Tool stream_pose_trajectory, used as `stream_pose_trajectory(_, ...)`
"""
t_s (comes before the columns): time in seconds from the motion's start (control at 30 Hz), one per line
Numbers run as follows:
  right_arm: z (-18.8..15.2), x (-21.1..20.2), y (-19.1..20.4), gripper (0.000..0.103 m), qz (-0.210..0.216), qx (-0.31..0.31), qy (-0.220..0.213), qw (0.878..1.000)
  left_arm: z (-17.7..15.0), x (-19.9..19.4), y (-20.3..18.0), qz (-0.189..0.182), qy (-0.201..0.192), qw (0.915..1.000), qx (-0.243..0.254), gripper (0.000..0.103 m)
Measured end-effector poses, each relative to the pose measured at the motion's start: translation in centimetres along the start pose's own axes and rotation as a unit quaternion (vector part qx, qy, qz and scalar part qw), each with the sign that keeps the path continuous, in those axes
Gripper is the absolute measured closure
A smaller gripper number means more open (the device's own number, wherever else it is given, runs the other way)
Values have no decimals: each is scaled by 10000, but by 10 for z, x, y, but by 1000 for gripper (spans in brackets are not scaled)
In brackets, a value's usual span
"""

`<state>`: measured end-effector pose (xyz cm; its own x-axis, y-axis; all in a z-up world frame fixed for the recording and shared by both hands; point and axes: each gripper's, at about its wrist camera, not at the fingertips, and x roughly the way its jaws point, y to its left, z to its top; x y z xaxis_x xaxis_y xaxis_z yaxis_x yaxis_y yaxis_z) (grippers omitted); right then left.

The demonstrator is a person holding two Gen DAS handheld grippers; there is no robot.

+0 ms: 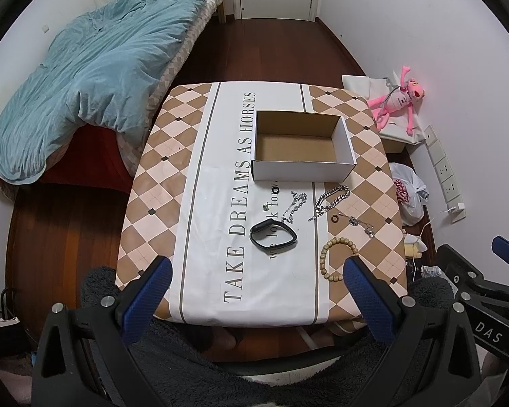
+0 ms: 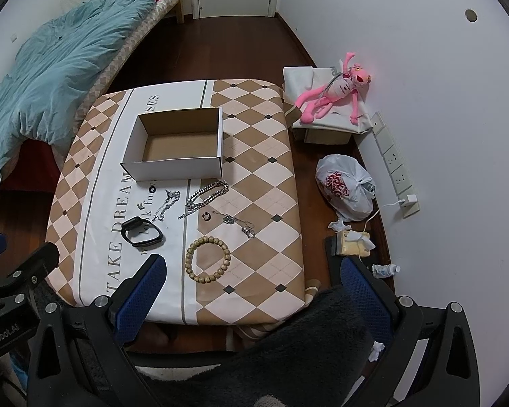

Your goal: Organize jewelry

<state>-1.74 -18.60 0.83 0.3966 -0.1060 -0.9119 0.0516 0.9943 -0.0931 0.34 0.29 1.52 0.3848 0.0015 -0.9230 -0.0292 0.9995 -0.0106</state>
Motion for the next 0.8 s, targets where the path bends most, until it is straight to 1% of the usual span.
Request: stream_pose_trajectory(0.8, 4, -3, -1, 0, 5, -1, -27, 10000, 5, -7, 0, -3, -50, 10000, -7, 0)
